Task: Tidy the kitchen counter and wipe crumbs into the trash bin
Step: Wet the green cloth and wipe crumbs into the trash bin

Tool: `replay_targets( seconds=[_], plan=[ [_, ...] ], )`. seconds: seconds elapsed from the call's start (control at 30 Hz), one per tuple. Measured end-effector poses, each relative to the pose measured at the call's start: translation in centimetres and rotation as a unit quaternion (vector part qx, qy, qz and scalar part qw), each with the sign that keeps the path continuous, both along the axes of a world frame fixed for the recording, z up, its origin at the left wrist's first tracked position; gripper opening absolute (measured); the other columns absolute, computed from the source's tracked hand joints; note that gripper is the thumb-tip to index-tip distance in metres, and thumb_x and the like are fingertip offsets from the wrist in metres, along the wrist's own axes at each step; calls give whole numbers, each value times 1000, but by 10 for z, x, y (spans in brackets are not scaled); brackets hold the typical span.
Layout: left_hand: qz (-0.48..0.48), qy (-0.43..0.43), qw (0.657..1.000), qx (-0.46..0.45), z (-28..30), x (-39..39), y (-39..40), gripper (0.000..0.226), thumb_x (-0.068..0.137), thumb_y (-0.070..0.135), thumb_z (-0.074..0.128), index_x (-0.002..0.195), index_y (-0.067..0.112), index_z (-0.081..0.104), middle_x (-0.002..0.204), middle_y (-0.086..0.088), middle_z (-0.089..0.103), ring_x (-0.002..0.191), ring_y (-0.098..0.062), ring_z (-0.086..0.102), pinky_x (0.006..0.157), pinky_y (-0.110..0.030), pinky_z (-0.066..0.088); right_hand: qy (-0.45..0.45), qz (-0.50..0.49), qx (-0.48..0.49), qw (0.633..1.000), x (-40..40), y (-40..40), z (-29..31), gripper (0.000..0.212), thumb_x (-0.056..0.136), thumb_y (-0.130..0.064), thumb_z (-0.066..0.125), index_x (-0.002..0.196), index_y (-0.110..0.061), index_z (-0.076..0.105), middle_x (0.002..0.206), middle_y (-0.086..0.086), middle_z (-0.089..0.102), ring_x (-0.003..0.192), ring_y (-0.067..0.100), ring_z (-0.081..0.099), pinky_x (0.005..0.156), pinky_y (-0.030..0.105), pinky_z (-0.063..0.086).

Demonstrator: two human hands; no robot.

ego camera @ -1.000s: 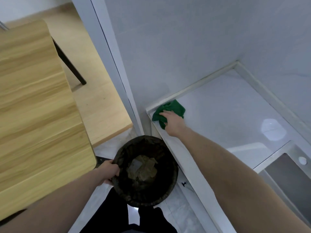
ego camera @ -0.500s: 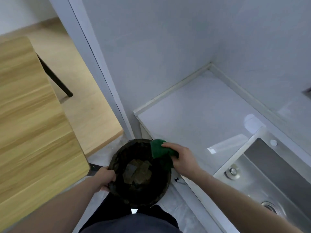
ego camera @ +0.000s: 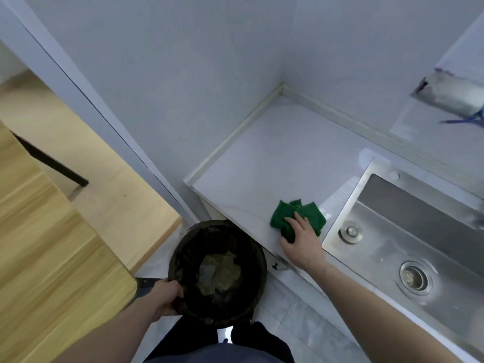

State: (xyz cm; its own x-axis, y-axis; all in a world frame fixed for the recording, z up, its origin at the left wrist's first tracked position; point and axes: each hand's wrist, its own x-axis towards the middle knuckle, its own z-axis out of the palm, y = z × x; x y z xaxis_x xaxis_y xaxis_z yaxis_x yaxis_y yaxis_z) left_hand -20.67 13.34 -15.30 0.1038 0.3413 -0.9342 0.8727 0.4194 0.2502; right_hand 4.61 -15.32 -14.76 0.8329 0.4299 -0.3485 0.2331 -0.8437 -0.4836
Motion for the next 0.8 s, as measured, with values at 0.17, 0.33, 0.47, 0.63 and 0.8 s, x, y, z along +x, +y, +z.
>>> replay_targets(
  seconds=[0.17,0.33,0.47,0.63,0.8],
  plan=[
    [-80,-2,997,4,-1,7,3,39,79,-9,48,113,6,59,110,-22,66,91,-41,70,63,-44,63,-16,-15,7,1000,-40,6,-4,48,98,-36,56,146,-29,53,163,-5,35,153,23,25,123,39,27],
    [-158,3,987,-9,-13,14,0,41,75,-8,51,113,4,60,110,-22,66,92,-44,70,70,-54,63,-10,-30,-1,999,-71,20,8,52,87,-13,55,136,-29,61,154,-5,49,140,18,47,115,26,33],
    [-220,-7,975,-20,-20,19,-9,35,76,-7,52,110,1,60,105,-21,67,90,-42,70,68,-50,64,73,12,-11,997,-93,22,32,54,82,-13,53,128,-38,66,134,-1,66,121,24,61,104,30,48],
    [-268,-32,963,-16,-19,24,-28,24,76,-11,50,95,-1,61,85,-21,63,75,-39,65,58,-43,59,77,-88,15,993,-142,-3,46,46,86,-15,55,124,-38,67,125,-1,70,115,22,63,98,21,46],
    [-357,-30,934,-7,-14,32,-54,21,77,-11,50,89,-2,63,80,-22,63,68,-36,64,47,-35,56,54,-244,61,966,-188,-63,60,41,92,-16,59,126,-38,67,120,-8,72,108,16,66,88,15,43]
  ],
)
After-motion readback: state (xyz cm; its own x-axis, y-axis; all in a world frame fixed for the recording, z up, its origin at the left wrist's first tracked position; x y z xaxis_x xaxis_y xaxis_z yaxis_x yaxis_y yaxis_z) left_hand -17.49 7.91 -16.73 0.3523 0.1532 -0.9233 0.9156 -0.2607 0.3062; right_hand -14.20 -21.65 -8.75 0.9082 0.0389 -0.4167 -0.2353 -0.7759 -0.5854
